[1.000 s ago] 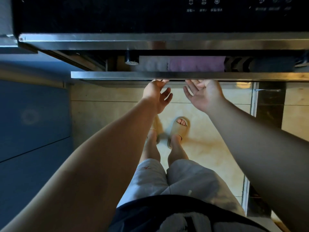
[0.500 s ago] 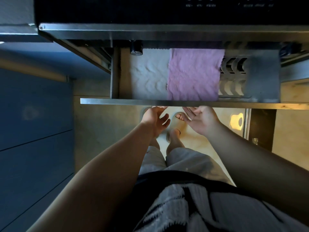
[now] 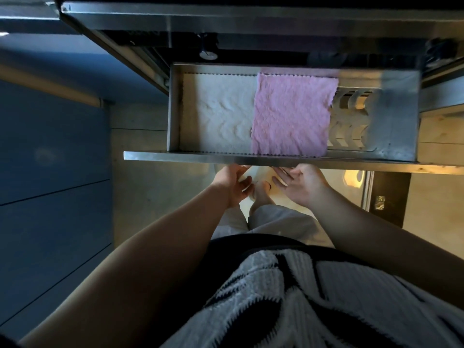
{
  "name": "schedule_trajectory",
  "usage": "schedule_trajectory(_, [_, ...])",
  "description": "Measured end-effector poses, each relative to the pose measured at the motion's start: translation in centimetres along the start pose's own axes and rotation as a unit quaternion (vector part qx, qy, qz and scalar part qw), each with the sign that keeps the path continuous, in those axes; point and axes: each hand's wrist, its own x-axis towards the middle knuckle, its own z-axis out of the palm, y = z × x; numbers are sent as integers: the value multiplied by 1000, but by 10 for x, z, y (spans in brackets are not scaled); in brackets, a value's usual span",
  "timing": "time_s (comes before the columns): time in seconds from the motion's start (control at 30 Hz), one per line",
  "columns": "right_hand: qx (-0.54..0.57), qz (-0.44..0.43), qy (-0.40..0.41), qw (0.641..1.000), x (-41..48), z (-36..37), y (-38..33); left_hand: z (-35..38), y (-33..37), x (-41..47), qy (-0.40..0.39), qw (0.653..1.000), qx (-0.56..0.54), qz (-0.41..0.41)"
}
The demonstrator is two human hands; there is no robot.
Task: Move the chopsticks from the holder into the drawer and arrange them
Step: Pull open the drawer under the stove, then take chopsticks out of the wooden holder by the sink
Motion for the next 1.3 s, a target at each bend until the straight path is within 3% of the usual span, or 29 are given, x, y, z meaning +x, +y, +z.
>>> schedule_trajectory(0.13, [-25,27,19,999,-3,2,-3,-2,6,-2,-2,999,37,-24])
schedule_trajectory(0.27, [-198,54,28,978,-12,1,-14,-4,12,-21,-5,978,202,-46])
schedule_trajectory(0.4, [-337,9,4,942,-34,22,-26,-4,28,-43,16,940,338,51])
schedule_trajectory(0.47, [-401,-55,2,915,-48,39,-29,-3,38,-57,26,897,416,146])
schedule_trajectory(0.53, [-503,-161,17,849,-59,56,-30,-6,45,-69,36,844,481,235])
schedule_trajectory(0.7, [-710,-347,-43,611,-81,86,-27,-24,49,-99,149,666,624,380])
schedule_trajectory(0.8, [-784,-428,-60,445,-95,100,-23,-35,45,-120,239,600,617,450])
schedule_trajectory(0.9, [-804,-491,-84,326,-104,111,-13,-49,30,-137,314,581,587,468])
schedule_trajectory(1.03, [-831,-510,-100,198,-110,123,8,-73,4,-154,383,597,554,436])
schedule_trajectory(1.13, [-841,-507,-124,144,-120,134,28,-98,-12,-166,426,607,524,418])
schedule_trajectory(1.3, [-828,-528,-167,88,-141,152,83,-155,-41,-187,481,623,471,398])
